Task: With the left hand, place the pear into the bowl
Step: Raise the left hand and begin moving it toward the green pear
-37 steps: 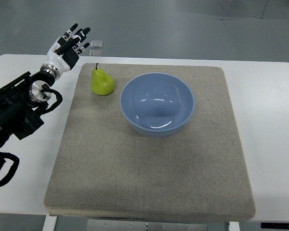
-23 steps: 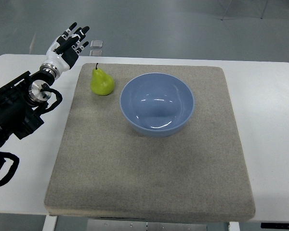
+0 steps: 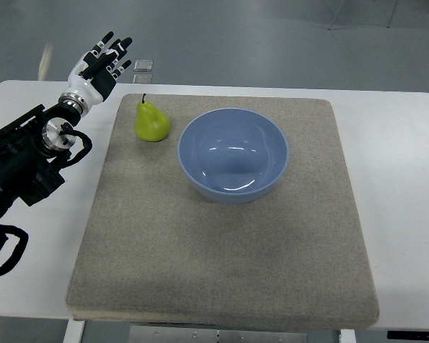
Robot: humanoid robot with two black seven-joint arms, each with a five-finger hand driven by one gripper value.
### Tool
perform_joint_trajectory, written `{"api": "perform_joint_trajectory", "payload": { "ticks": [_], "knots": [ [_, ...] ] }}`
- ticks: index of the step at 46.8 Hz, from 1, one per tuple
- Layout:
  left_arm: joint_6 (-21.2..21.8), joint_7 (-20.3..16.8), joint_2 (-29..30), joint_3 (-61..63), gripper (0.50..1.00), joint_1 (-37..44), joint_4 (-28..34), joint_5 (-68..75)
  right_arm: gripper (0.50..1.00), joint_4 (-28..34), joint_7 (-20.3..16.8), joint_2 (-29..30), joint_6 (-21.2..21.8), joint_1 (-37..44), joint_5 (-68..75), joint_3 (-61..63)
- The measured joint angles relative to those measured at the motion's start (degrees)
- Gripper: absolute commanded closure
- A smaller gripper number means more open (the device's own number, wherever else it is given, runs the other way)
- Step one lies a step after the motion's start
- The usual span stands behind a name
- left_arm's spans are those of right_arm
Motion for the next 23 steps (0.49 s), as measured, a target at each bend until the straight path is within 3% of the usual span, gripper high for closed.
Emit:
{"api": "perform_joint_trajectory", "payload": {
  "ticks": [23],
  "knots": [
    [0.0,0.0,1.5,0.1,0.506,-1.6,0.1,0.0,0.576,0.0,0.0,0.0,0.0,0.0,0.0,0.0]
  ]
}}
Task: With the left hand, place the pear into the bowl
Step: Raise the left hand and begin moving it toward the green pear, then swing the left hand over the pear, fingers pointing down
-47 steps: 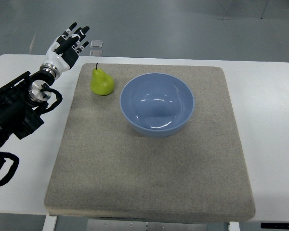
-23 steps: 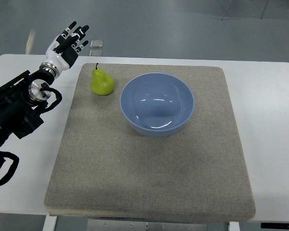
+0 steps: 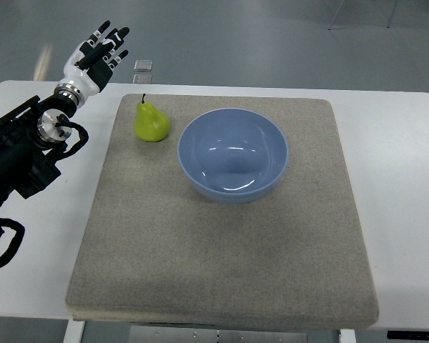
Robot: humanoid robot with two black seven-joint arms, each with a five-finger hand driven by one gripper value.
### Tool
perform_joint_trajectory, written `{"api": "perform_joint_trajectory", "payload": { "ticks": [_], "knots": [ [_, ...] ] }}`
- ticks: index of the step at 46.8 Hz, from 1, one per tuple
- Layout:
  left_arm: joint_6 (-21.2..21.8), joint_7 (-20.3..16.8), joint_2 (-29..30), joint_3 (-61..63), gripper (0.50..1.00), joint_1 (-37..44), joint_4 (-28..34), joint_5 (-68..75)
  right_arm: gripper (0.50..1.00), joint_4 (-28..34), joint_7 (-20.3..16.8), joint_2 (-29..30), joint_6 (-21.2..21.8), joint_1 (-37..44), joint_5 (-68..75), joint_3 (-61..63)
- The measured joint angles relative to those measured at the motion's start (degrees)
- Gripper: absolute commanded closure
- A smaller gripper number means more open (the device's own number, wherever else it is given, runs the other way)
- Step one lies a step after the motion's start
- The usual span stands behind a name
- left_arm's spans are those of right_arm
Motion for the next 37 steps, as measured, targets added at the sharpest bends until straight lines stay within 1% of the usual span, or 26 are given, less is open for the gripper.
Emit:
{"api": "perform_joint_trajectory", "payload": {
  "ticks": [19,29,33,37],
  "knots": [
    [0.1,0.2,1.6,1.0,0.506,0.0,-0.3,1.2,0.574,0.0,0.0,0.0,0.0,0.0,0.0,0.0],
    [0.4,0.3,4.6,1.3,0.508,-0.1,-4.3,11.3,0.574,0.0,0.0,0.0,0.0,0.0,0.0,0.0],
    [0.4,0.3,5.5,1.5,0.508,-0.3,-5.7,12.8,0.576,0.0,0.0,0.0,0.0,0.0,0.0,0.0],
    [0.1,0.4,8.2,2.2,0.508,-0.9,-8.4,14.2,0.576,0.0,0.0,0.0,0.0,0.0,0.0,0.0]
  ]
}}
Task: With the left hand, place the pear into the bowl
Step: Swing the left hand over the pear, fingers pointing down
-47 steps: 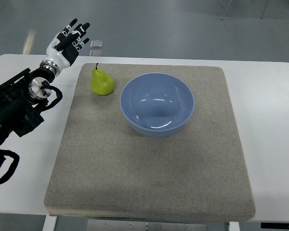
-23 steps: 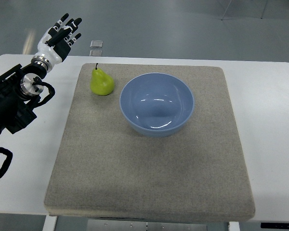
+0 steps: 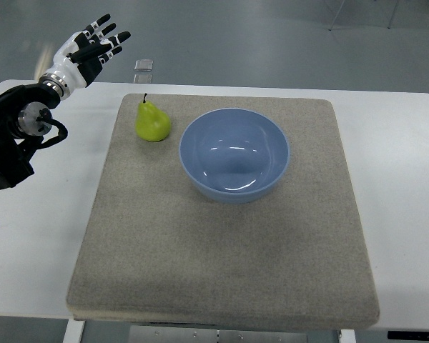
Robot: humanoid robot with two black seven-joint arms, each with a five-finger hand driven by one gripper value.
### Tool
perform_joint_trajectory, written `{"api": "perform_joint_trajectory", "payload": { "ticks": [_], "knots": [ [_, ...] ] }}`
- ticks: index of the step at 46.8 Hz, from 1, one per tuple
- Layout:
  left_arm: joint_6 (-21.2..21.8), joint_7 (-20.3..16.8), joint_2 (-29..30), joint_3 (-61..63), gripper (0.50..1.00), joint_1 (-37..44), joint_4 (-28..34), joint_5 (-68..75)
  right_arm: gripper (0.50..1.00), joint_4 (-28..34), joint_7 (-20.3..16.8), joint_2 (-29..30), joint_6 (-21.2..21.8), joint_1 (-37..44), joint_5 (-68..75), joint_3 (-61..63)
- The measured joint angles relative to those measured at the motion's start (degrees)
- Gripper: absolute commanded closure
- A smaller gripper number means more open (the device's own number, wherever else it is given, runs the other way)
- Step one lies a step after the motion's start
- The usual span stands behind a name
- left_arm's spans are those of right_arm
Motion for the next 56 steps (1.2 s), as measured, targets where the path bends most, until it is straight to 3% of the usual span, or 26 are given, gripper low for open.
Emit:
{"api": "perform_joint_trajectory", "payload": {
  "ticks": [22,39,56],
  "knots": [
    [-0.2,-0.3,10.1,11.4,0.508,-6.3,-11.4,17.0,0.576,0.0,0.0,0.0,0.0,0.0,0.0,0.0],
    [-0.6,-0.4,13.4,20.2,0.508,-12.4,-19.2,35.3,0.576,0.0,0.0,0.0,0.0,0.0,0.0,0.0],
    [-0.7,-0.5,13.1,21.7,0.508,-13.0,-20.5,54.3,0.576,0.0,0.0,0.0,0.0,0.0,0.0,0.0]
  ]
}}
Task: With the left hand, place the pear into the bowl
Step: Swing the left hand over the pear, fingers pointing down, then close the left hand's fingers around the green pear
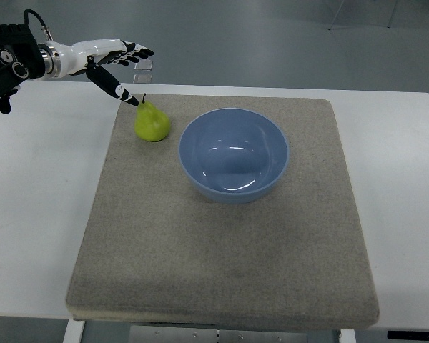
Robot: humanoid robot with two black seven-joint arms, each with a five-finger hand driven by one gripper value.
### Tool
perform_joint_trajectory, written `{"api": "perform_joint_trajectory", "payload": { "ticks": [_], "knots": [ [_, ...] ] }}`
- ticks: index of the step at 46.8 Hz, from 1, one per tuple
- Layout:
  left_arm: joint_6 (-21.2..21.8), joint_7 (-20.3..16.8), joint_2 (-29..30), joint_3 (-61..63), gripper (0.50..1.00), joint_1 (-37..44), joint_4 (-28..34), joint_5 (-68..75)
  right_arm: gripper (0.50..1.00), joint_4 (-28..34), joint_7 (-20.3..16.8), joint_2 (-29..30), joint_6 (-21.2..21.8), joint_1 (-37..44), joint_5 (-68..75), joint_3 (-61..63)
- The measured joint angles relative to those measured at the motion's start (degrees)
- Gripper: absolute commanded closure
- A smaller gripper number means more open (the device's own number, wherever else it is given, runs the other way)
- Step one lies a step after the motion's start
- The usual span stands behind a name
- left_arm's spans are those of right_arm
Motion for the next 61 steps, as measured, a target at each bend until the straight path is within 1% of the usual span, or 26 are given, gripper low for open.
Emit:
{"api": "perform_joint_trajectory", "payload": {
  "ticks": [6,11,17,22,34,43,51,61],
  "knots": [
    [0.0,-0.3,0.1,0.0,0.508,-0.6,-2.3,4.6,0.576,0.0,0.0,0.0,0.0,0.0,0.0,0.0],
    [0.0,-1.4,0.6,0.1,0.508,-0.5,-5.0,9.0,0.576,0.0,0.0,0.0,0.0,0.0,0.0,0.0],
    [0.0,-2.2,0.6,0.1,0.508,0.4,-5.4,15.0,0.574,0.0,0.0,0.0,0.0,0.0,0.0,0.0],
    [0.3,-2.3,0.3,0.2,0.508,0.5,-5.2,18.0,0.576,0.0,0.0,0.0,0.0,0.0,0.0,0.0],
    [1.2,-2.3,-1.1,0.5,0.508,1.7,-3.7,19.9,0.576,0.0,0.0,0.0,0.0,0.0,0.0,0.0],
    [3.6,-2.2,-2.7,1.2,0.508,2.3,-2.1,20.7,0.574,0.0,0.0,0.0,0.0,0.0,0.0,0.0],
    [4.0,-2.3,-4.5,1.2,0.508,3.3,-0.1,20.5,0.576,0.0,0.0,0.0,0.0,0.0,0.0,0.0],
    [4.0,-2.3,-4.9,1.2,0.508,3.7,0.3,20.1,0.576,0.0,0.0,0.0,0.0,0.0,0.0,0.0]
  ]
}}
